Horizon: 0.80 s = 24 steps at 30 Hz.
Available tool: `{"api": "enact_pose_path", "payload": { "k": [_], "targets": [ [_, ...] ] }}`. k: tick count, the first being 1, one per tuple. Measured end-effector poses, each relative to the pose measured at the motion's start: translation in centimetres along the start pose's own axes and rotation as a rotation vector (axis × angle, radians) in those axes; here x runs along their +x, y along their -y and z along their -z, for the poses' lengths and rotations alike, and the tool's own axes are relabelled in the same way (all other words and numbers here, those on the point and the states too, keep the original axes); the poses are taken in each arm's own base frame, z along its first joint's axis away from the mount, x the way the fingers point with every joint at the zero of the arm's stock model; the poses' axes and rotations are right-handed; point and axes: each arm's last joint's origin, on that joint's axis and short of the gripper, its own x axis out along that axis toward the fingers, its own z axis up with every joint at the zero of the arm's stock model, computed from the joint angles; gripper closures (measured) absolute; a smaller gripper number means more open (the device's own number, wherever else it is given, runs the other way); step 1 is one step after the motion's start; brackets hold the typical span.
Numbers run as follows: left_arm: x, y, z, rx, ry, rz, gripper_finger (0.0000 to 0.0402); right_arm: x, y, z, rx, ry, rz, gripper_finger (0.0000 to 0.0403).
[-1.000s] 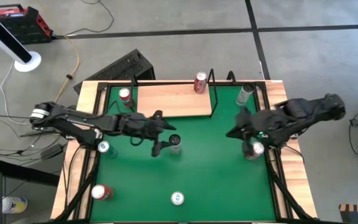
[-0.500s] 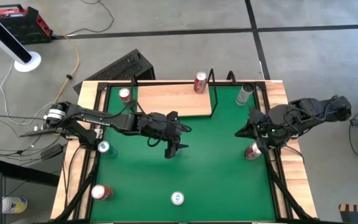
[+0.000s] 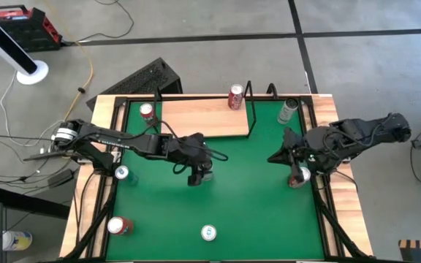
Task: Place canned beverage on shelf
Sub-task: Put the top orange soda can on the shelf
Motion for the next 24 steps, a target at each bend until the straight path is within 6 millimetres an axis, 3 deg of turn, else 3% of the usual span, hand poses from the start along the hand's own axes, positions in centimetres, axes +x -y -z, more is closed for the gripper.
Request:
{"api": "enact_pose_path", "payload": {
  "k": [15,24],
  "targets": [
    [0.0,-0.1,0.0,-0.03,0.0,-0.053,0.0103,1.0,-0.1,-0.2,0.002,-0.01,0.018,0.0372],
    [0.0,-0.2,-0.1,-0.081,0.011,-0.069,0.007,1.1,0.7,-0.4,0.024,0.001,0.055,0.0373]
  ]
}}
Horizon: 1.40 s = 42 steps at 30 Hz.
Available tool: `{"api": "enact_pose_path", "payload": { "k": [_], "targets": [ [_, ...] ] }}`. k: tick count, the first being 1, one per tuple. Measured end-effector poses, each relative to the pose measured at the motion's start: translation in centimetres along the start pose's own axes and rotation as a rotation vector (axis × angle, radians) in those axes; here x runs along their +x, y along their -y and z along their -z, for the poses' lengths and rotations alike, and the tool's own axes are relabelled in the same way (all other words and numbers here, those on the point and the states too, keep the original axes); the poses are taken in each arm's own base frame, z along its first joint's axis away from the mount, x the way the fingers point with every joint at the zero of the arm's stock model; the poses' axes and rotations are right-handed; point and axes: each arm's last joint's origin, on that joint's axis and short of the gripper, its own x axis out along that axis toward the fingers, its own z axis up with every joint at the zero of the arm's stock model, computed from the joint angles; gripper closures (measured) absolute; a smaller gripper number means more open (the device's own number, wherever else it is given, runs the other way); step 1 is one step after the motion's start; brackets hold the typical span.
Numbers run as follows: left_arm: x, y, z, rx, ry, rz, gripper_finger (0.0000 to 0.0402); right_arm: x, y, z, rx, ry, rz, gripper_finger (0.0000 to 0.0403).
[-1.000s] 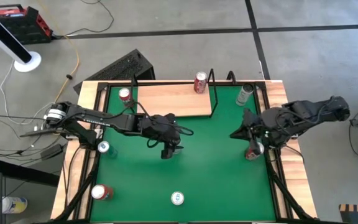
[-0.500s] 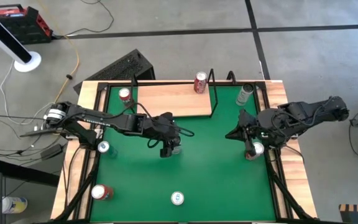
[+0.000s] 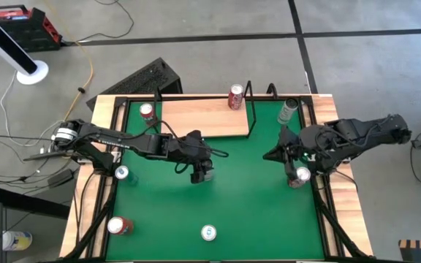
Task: Place canned beverage on shelf
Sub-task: Put the top orange soda can on the shelf
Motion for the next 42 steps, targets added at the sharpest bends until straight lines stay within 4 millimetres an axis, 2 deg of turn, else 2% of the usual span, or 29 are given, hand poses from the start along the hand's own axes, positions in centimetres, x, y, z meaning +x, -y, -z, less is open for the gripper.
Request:
{"api": "enact_pose_path", "payload": {
  "k": [4,10,17,23,30,33,37,42],
  "targets": [
    [-0.6,-0.1,-0.3,-0.012,0.02,0.001,0.0053,0.0,0.2,-0.1,-0.009,0.002,0.01,0.0372],
    [-3.9,-0.8,-0.6,-0.098,0.005,0.017,0.0051,0.1,0.5,-0.1,-0.006,-0.007,0.021,0.0373],
    [-9.6,-0.7,1.5,-0.14,-0.229,0.123,0.0051,0.1,0.8,-0.1,-0.009,-0.009,0.038,0.0372],
    [-13.3,-1.2,3.6,-0.147,-0.392,0.05,0.0051,0.1,1.3,-0.3,-0.005,0.002,0.063,0.0373],
    [-15.1,-1.8,5.5,-0.182,-0.587,-0.024,0.0051,0.1,1.6,-0.5,0.01,0.013,0.078,0.0372],
    [-15.8,-2.3,6.3,-0.207,-0.661,-0.148,0.0051,0.1,1.6,-0.6,0.018,0.025,0.073,0.0373],
    [-16.6,-3.8,6.3,-0.292,-0.574,-0.346,0.0051,0.1,1.5,-0.7,0.018,0.038,0.066,0.0373],
    [-17.3,-7.1,5.6,-0.363,-0.455,-0.408,0.0052,0.2,1.4,-0.9,0.019,0.054,0.06,0.0372]
  ]
}}
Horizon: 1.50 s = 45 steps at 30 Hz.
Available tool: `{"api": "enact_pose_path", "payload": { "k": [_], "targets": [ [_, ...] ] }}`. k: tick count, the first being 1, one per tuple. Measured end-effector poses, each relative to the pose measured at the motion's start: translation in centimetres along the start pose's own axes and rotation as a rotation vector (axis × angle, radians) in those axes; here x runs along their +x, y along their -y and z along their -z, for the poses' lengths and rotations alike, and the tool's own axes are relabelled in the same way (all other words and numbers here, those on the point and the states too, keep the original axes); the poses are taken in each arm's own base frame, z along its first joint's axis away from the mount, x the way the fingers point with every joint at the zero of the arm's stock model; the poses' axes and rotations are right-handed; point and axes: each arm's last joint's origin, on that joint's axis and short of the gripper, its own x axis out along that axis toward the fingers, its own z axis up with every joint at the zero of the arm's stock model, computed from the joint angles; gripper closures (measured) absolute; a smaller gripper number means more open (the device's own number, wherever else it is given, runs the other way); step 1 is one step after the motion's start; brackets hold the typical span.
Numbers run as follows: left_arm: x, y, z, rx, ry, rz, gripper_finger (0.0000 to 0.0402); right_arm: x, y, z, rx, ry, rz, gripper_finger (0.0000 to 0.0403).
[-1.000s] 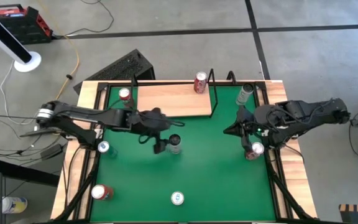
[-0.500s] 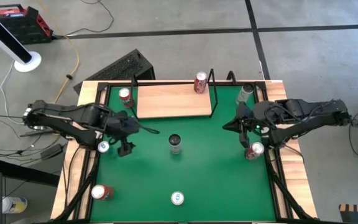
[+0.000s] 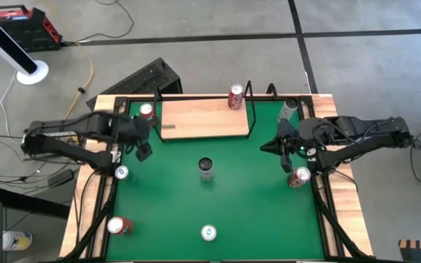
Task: Place canned beverage on shelf
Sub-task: Put the top orange soda can on the shelf
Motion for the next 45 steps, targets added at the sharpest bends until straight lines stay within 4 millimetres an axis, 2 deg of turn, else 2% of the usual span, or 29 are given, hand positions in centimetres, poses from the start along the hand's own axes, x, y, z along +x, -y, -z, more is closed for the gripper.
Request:
{"api": "enact_pose_path", "payload": {
  "k": [6,9,13,19,27,36,45],
  "targets": [
    [1.6,-5.1,-1.9,0.016,-0.034,0.008,0.0052,0.0,0.0,0.0,0.009,-0.004,-0.009,0.0372],
    [2.9,-7.4,-2.5,0.116,-0.077,0.022,0.0052,0.0,0.0,0.1,0.016,-0.012,-0.014,0.0372],
    [4.5,-9.2,-3.3,0.287,-0.106,0.018,0.0052,0.0,0.0,0.1,0.029,-0.02,-0.014,0.0372],
    [6.9,-10.5,-5.0,0.467,-0.103,-0.066,0.0052,0.0,0.1,0.5,0.029,-0.053,-0.001,0.0372],
    [11.3,-13.5,-5.2,0.411,-0.281,-0.052,0.0052,-0.1,0.6,1.1,0.027,-0.122,0.038,0.0372],
    [12.2,-13.9,-5.6,0.494,-0.26,-0.037,0.0052,-0.1,1.3,1.4,-0.002,-0.17,0.079,0.0372],
    [13.5,-14.5,-5.6,0.493,-0.292,-0.018,0.0052,-0.1,1.9,1.3,-0.004,-0.173,0.087,0.0372]
  ]
}}
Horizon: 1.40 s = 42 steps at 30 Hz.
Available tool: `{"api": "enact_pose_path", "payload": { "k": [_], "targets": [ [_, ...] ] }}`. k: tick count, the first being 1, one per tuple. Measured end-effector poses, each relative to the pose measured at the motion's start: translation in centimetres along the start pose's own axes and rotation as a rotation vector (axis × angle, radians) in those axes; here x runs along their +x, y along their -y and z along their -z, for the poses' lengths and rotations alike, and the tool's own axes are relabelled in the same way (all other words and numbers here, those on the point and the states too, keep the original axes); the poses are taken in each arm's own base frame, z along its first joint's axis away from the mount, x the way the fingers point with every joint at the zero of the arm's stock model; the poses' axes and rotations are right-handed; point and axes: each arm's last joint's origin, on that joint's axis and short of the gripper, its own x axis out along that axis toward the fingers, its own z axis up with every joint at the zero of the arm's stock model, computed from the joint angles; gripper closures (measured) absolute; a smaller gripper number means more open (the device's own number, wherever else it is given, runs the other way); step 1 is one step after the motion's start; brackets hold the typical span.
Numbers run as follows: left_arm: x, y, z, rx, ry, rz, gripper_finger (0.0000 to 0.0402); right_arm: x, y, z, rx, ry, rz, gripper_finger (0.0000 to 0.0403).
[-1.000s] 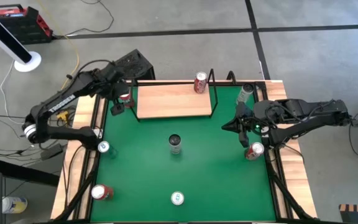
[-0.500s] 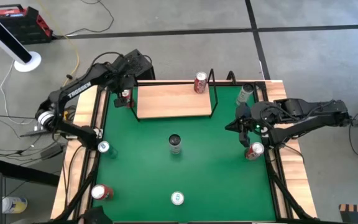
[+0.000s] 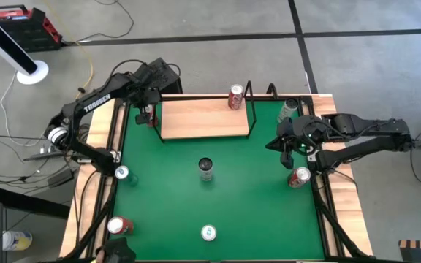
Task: Place canned beverage on shelf
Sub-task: Put the top orange soda can on the shelf
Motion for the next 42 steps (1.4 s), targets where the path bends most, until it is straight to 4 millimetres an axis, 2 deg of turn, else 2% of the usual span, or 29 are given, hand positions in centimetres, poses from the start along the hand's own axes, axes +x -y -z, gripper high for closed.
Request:
{"api": "enact_pose_path", "payload": {
  "k": [5,11,14,20,42],
  "targets": [
    [1.2,-0.1,-0.3,-0.023,-0.03,0.034,0.0052,0.0,0.1,0.0,-0.004,-0.001,-0.001,0.0372],
    [1.7,0.0,-0.4,-0.047,-0.036,0.069,0.0056,0.0,0.0,0.0,-0.007,-0.001,-0.002,0.0372],
    [1.7,0.1,-0.4,-0.048,-0.029,0.087,0.0077,0.0,0.0,0.0,-0.007,-0.001,-0.002,0.0372],
    [1.6,0.4,0.0,-0.059,-0.073,0.108,0.0146,0.0,0.1,0.0,-0.007,-0.002,-0.002,0.0372],
    [0.9,1.4,0.7,-0.186,-0.102,0.227,0.0147,0.0,-0.1,0.0,-0.01,-0.011,-0.025,0.0372]
  ]
}}
